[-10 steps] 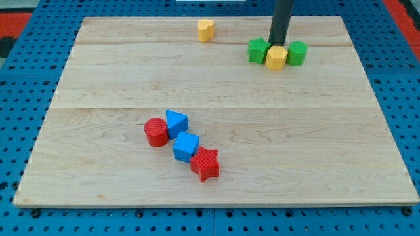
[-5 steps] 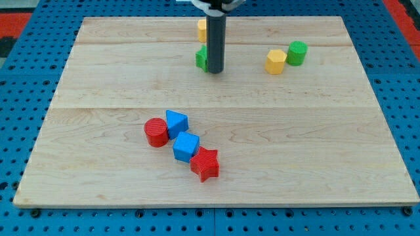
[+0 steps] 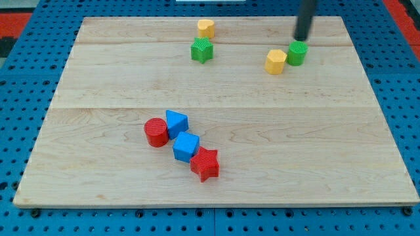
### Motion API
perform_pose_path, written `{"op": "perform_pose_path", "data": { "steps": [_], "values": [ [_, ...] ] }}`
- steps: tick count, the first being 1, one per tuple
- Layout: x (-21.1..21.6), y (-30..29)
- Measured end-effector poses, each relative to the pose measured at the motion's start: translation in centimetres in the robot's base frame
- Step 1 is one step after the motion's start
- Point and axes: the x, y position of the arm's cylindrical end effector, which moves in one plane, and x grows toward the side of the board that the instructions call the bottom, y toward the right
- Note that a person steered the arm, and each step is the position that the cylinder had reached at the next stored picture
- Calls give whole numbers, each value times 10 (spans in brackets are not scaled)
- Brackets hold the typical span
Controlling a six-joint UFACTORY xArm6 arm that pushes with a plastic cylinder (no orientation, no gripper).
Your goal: Place the green star vertical to the yellow hexagon
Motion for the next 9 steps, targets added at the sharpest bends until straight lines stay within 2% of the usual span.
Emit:
{"op": "perform_pose_path", "data": {
  "steps": [2, 4, 5, 6, 7, 9],
  "values": [
    [59, -14],
    [65, -30],
    [73, -64],
    [52, -21],
    [36, -62],
    [57, -153]
  ]
}}
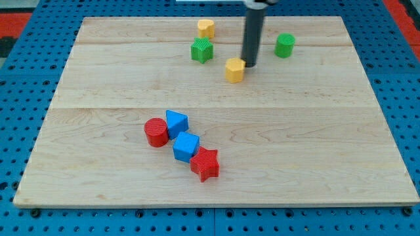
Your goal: Place the green star vertical to the yellow hexagon
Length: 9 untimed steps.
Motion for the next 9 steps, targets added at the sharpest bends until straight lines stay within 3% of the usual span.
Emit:
{"op": "perform_pose_path", "data": {
  "steps": [1, 3, 4, 6, 7, 9],
  "values": [
    [23, 37],
    [36, -46],
    [50, -24],
    [-2, 225],
    [-57, 227],
    [-71, 130]
  ]
}}
